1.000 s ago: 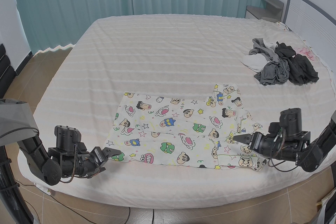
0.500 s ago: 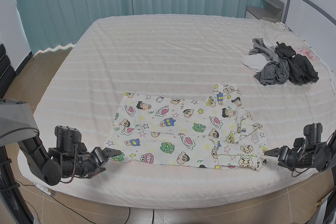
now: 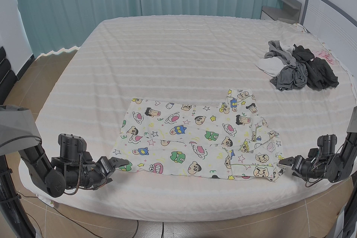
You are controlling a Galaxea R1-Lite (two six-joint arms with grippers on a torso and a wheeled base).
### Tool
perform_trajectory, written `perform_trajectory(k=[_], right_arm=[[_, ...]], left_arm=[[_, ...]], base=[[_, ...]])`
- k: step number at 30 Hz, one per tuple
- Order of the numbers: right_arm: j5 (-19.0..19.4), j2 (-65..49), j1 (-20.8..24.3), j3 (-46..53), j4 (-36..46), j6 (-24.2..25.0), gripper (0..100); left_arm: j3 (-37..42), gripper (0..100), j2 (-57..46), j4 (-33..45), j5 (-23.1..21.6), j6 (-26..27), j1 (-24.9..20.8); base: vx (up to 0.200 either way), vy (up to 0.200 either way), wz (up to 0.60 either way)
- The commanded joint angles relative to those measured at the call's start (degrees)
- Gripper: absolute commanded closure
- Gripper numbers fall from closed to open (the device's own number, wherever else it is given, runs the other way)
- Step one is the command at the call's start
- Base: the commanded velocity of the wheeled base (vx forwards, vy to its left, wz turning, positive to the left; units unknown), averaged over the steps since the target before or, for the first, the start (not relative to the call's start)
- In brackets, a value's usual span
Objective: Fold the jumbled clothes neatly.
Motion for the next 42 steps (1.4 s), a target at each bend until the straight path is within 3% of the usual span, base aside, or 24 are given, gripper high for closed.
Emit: perform_trajectory(k=[1,14,15,28,34,42], right_arm=[[0.1,2.9,0.2,-1.5,0.0,0.0,0],[-0.1,3.5,4.2,-4.5,-0.2,3.6,0],[-0.4,4.1,4.2,-4.7,-0.3,3.7,100],[-2.1,4.2,2.6,-4.5,-0.4,5.7,100],[-2.1,3.1,-0.3,-4.5,-0.9,5.7,100],[-2.1,3.5,-2.6,-3.1,-5.8,5.5,100]], left_arm=[[0.0,0,0.1,0.0,0.0,-0.1,0.0],[-0.1,0,0.1,0.0,0.0,0.0,0.0],[-0.1,0,0.1,0.0,0.0,0.0,0.0],[0.0,0,0.1,0.0,0.0,0.0,0.0],[0.0,0,0.1,0.0,0.0,0.0,-0.1],[0.0,0,0.1,0.0,0.0,0.0,-0.1]], base=[[0.000,0.000,0.00],[0.000,0.000,0.00],[0.000,0.000,0.00],[0.000,0.000,0.00],[0.000,0.000,0.00],[0.000,0.000,0.00]])
